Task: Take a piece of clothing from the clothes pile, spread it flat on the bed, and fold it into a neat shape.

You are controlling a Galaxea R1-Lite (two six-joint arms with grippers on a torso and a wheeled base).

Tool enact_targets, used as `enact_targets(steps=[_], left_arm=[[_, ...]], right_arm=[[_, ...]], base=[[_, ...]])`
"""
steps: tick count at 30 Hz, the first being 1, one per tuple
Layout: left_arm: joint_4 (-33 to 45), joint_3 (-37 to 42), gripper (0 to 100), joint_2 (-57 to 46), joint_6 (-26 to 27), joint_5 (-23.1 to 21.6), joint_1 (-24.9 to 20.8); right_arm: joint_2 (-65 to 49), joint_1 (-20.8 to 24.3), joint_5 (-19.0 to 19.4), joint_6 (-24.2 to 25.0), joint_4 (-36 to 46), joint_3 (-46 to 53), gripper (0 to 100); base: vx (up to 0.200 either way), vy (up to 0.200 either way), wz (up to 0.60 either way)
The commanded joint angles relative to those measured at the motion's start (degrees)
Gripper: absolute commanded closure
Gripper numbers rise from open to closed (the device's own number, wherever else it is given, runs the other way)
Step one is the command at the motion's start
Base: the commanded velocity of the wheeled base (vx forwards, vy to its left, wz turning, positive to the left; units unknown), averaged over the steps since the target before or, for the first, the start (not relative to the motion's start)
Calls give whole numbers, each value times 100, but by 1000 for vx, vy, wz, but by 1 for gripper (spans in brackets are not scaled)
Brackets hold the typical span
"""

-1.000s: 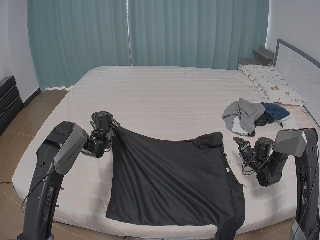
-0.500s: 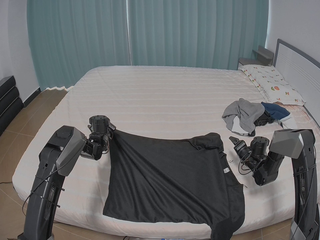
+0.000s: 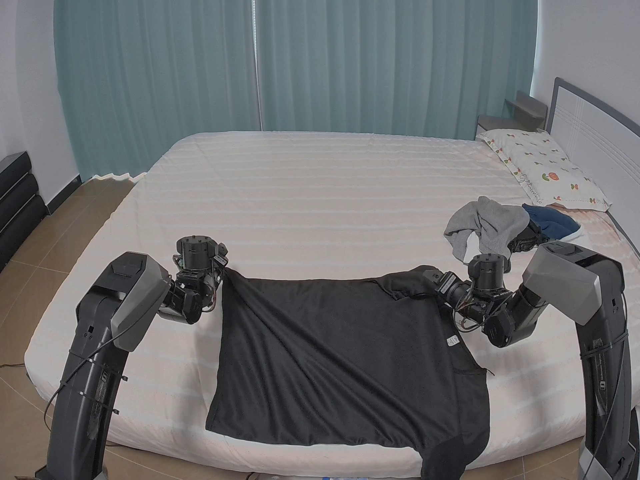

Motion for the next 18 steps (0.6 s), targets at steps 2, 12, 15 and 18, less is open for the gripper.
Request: enact_targets(steps=[2, 12, 15, 18], left_arm=[[26, 524, 0, -454, -429, 76, 14], [-9, 1087, 0, -771, -482, -3, -12], [0, 1095, 0, -771, -482, -3, -12], [9, 1095, 0, -762, -482, -3, -12]], right_arm=[[-40, 343, 7, -27, 677, -722, 0], [382, 352, 7, 0, 1608, -1548, 0], [637, 317, 7, 9, 2004, -1979, 100], [795, 299, -28, 44, 2276, -2392, 100]], base=[[0, 0, 0], [0, 0, 0], [0, 0, 0], [0, 0, 0]])
